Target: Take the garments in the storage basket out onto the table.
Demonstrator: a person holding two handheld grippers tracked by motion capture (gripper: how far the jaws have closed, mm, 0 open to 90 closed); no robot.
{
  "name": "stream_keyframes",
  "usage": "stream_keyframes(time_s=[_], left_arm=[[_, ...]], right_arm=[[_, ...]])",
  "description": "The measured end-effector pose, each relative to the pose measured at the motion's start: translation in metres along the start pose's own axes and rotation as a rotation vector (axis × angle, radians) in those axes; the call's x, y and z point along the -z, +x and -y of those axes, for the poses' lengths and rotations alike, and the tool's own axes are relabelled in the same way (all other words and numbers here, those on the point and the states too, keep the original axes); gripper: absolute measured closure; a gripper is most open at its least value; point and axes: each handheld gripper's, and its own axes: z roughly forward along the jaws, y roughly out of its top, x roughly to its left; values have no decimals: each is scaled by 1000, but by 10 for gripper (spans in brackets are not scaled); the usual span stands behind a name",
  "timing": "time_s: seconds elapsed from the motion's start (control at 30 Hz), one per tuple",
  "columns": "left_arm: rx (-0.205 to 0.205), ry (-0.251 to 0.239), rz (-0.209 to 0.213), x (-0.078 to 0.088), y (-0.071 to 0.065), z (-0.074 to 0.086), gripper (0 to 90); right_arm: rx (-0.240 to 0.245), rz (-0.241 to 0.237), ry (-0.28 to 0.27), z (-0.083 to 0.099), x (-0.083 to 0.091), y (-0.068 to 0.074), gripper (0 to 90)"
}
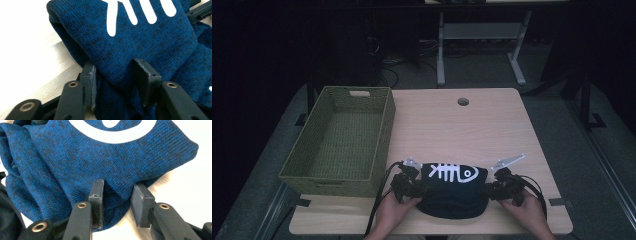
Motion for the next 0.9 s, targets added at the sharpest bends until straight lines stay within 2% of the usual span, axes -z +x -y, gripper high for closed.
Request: stream_keyframes(time_s=[0.27, 0.53, 0.77, 0.9], left_arm=[[-24, 9, 2, 0, -1, -1, 620], [-26, 0, 2, 0, -2, -1, 666], [-57, 7, -16, 2, -6, -5, 704], [-47, -8, -5, 6, -7, -8, 709]], right_arm=[[1, -5, -1, 0, 0, 0, 701], [0, -3, -4, -1, 1, 1, 738], [-5, -1, -7, -1, 3, 2, 772], [2, 8, -9, -2, 5, 3, 781]])
